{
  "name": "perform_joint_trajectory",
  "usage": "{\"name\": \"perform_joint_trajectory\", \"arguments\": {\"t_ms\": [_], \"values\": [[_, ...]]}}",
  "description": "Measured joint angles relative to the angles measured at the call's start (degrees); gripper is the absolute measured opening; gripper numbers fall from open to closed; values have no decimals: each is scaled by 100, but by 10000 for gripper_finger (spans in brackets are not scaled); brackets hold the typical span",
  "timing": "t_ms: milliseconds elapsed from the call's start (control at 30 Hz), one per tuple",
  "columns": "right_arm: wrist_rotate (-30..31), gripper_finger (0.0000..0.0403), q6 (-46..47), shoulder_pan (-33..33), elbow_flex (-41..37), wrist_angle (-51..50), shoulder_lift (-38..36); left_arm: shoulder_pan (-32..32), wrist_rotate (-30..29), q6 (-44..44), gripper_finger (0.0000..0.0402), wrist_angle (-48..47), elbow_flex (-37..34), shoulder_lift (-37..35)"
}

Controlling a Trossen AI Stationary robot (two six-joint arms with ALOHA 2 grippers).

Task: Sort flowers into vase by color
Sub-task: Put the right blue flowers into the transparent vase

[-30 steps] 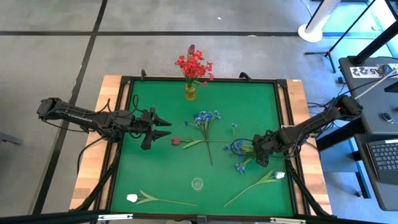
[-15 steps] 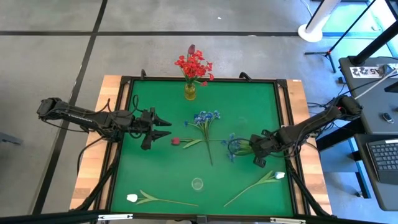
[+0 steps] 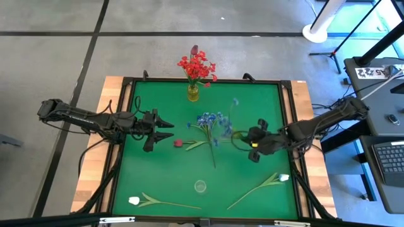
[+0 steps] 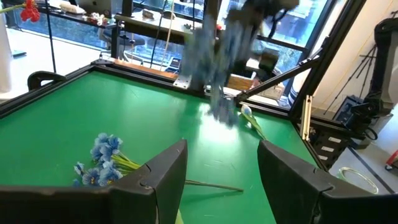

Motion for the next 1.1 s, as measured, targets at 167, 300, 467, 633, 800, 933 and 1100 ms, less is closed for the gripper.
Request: {"name": "perform_joint_trajectory", "arguments": {"t_ms": [167, 300, 467, 633, 800, 933, 1100], "values": [[724, 10, -997, 0, -49, 2091, -268, 0, 0, 0, 190, 6, 0, 0], [426, 7, -1998, 0, -343, 4127, -244, -2, 0, 2, 190, 10, 0, 0], [-595, 7, -2463, 0, -838, 6662, 67, -2, -87, 22, 190, 7, 0, 0], [-1402, 6, -2715, 2, -1020, 8445, 817, 0, -292, 26, 190, 5, 0, 0], [-1588, 6, -2862, 2, -977, 9871, 1869, 7, -300, 17, 190, 21, 0, 0], [-1921, 6, -2847, 2, -693, 10639, 2588, 6, -470, -26, 190, 15, 0, 0], [-2373, 6, -2746, 93, -135, 10644, 2995, 6, -689, -172, 190, -38, 0, 0]]}}
